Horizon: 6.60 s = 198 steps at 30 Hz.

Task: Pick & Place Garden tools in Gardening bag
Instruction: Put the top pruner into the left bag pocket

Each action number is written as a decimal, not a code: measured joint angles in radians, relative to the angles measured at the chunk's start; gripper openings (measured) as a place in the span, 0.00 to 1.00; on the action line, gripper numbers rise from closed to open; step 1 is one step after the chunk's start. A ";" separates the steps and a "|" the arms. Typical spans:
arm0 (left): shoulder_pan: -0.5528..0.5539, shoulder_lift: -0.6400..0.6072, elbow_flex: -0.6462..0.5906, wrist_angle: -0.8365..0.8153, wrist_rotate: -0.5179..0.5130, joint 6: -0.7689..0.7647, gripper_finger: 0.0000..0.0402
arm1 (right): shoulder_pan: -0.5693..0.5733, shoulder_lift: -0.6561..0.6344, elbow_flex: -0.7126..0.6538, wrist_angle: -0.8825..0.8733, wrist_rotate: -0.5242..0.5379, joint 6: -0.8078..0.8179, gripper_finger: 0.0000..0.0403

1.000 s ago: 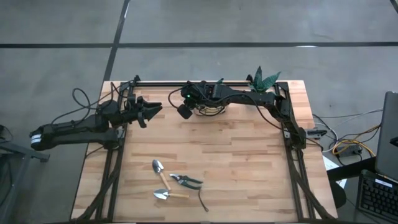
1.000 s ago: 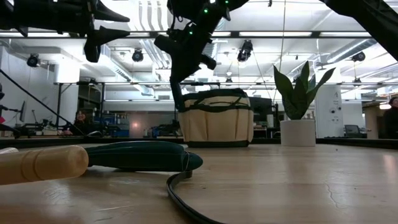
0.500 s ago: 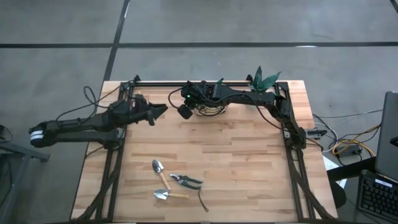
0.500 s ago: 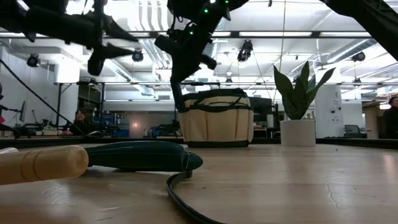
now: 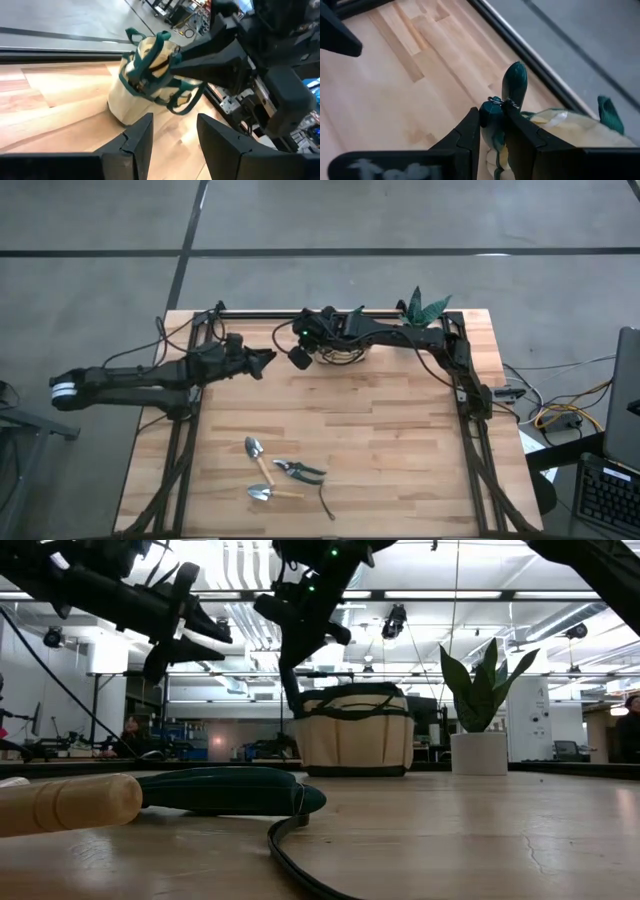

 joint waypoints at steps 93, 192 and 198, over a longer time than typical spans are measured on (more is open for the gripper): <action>0.000 -0.026 -0.001 0.036 0.050 0.161 0.39 | 0.063 -0.012 -0.004 0.006 -0.116 0.074 0.16; 0.188 0.500 0.286 0.053 0.334 0.354 0.38 | 0.062 -0.031 -0.066 -0.044 -0.078 0.083 0.16; 0.189 0.500 0.291 0.067 0.334 0.389 0.35 | 0.062 -0.031 -0.066 -0.044 -0.092 0.091 0.16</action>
